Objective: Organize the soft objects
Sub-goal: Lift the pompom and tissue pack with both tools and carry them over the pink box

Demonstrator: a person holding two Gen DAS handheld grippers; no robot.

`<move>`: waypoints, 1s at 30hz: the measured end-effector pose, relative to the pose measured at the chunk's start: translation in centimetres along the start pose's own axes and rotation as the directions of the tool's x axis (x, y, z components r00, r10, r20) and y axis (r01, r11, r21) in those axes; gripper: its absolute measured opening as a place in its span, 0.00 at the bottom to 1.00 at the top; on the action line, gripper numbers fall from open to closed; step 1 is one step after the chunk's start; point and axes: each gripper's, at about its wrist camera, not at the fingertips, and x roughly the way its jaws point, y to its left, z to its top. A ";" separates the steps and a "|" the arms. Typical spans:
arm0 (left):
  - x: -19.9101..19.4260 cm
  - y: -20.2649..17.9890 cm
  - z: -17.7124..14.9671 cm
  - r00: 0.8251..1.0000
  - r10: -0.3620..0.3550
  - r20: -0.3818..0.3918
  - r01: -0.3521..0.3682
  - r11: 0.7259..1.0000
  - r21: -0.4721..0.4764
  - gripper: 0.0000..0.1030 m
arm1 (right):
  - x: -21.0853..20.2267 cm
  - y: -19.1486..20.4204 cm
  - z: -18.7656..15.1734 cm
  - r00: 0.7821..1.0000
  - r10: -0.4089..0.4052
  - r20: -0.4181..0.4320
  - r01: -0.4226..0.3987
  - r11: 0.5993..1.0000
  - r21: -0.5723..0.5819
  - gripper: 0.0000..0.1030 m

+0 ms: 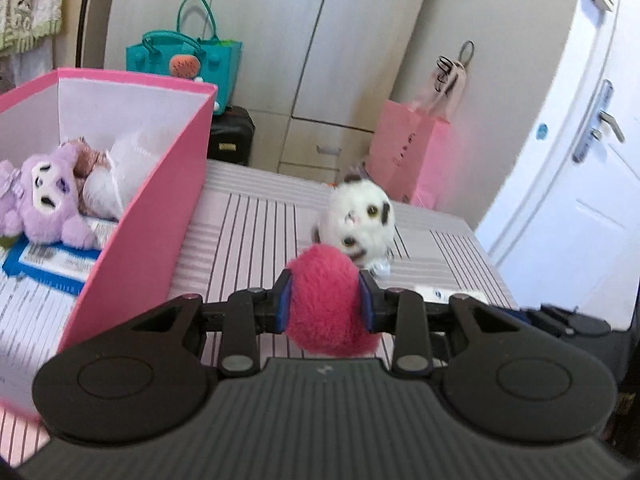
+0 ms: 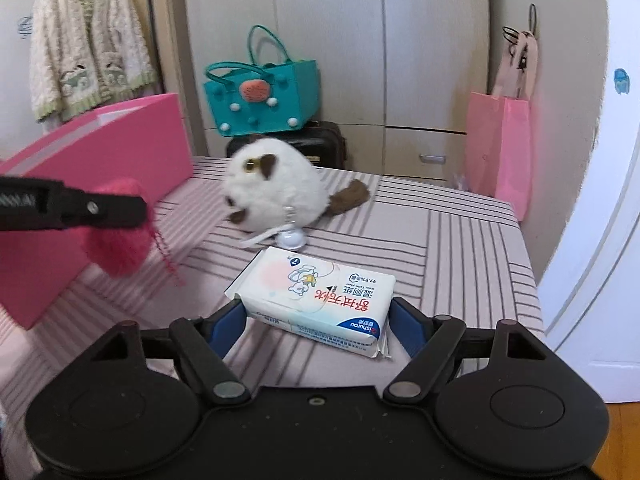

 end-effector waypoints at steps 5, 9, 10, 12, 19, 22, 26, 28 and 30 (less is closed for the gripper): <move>-1.7 0.2 -1.9 0.997 -0.043 -0.065 0.045 0.999 0.026 0.31 | -2.1 1.3 -0.8 1.000 0.029 -0.011 -0.029 0.999 -0.021 0.79; -3.2 0.4 -2.8 0.994 -0.064 -0.094 0.069 0.996 0.048 0.31 | -3.8 2.4 -1.4 0.998 0.064 -0.025 -0.065 0.997 -0.036 0.80; -3.6 0.5 -2.9 0.992 -0.071 -0.103 0.076 0.996 0.054 0.31 | -4.4 2.8 -1.6 0.997 0.072 -0.028 -0.073 0.996 -0.041 0.80; -4.3 0.8 -3.2 0.986 -0.101 -0.131 0.108 0.993 0.046 0.31 | -5.3 3.4 -2.0 0.996 0.080 -0.037 -0.082 0.995 -0.056 0.80; -7.1 2.8 -5.1 0.969 -0.142 -0.201 0.151 0.988 0.031 0.31 | -8.0 5.4 -3.1 0.995 0.090 -0.048 -0.094 0.991 -0.100 0.79; -8.2 3.7 -5.7 0.968 -0.130 -0.213 0.139 0.990 0.028 0.31 | -8.9 6.2 -3.4 0.995 0.093 -0.048 -0.098 0.989 -0.115 0.80; -9.7 4.8 -5.8 0.963 -0.142 -0.229 0.153 0.988 0.033 0.31 | -10.1 7.0 -3.2 0.993 0.111 -0.045 -0.116 0.987 -0.115 0.80; -10.4 5.4 -5.5 0.959 -0.150 -0.239 0.166 0.985 0.049 0.31 | -10.7 7.6 -2.9 0.993 0.116 -0.032 -0.119 0.986 -0.118 0.80; -11.1 5.6 -5.2 0.962 -0.132 -0.238 0.155 0.984 0.083 0.31 | -11.3 8.2 -2.5 0.993 0.120 -0.018 -0.121 0.985 -0.124 0.80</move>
